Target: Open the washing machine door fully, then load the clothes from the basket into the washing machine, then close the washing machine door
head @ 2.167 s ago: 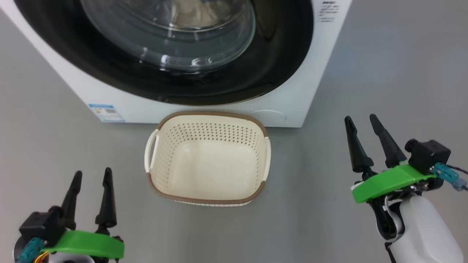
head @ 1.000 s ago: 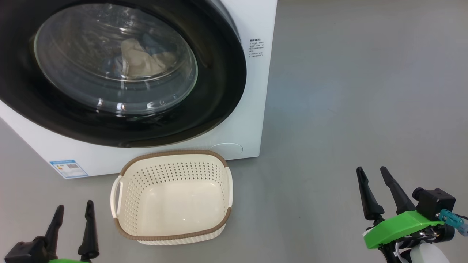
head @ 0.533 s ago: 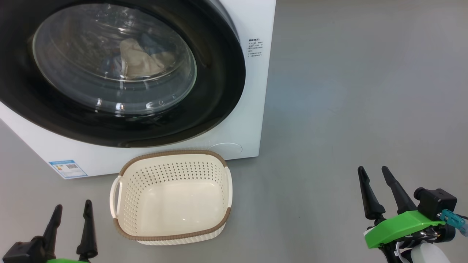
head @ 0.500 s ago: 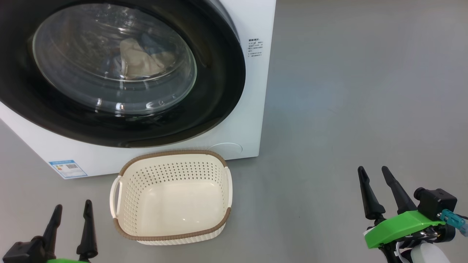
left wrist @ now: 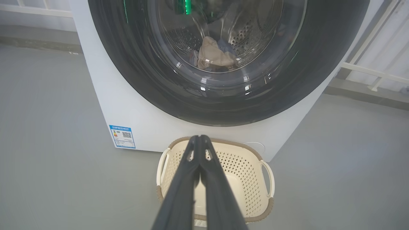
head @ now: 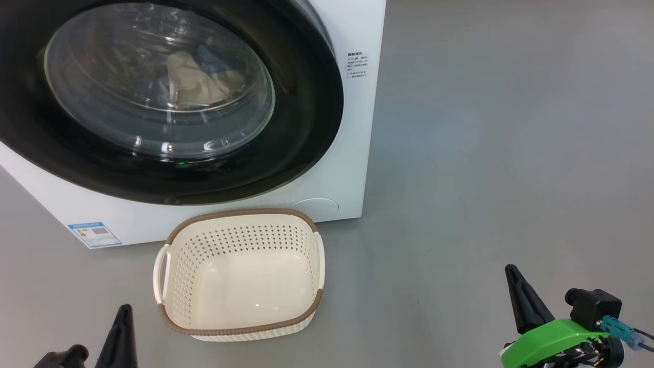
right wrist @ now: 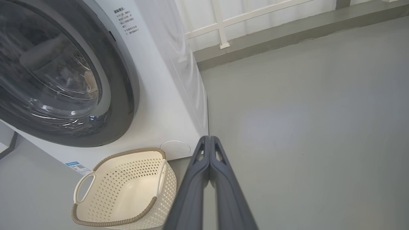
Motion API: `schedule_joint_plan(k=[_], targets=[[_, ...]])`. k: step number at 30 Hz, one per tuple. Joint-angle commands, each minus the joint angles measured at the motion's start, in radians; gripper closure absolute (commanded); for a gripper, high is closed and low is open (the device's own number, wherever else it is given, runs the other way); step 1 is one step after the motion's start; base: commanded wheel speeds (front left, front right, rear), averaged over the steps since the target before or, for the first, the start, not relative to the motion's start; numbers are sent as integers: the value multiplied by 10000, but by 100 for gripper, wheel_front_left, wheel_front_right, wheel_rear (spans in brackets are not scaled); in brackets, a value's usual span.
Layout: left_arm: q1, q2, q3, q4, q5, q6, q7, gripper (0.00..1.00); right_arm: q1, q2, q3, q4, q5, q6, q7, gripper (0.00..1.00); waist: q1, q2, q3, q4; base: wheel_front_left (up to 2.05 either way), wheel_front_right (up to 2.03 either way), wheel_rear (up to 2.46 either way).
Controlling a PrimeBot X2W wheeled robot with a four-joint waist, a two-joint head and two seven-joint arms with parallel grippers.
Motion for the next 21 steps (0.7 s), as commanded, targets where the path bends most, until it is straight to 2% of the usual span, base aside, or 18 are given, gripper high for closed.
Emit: schedule_joint_plan(k=[1, 21], targets=[[-143, 170, 90, -203, -363, -1, 62, 100, -210, -79, -46, -258, 442, -1, 71, 100, 11, 0, -31, 22, 0, 0, 0], [-345, 74, 194, -166, -2302, 5, 614, 100, -150, 20, -203, -511, 2294, -4, 627, 100, 0, 0, -156, 147, 0, 0, 0]])
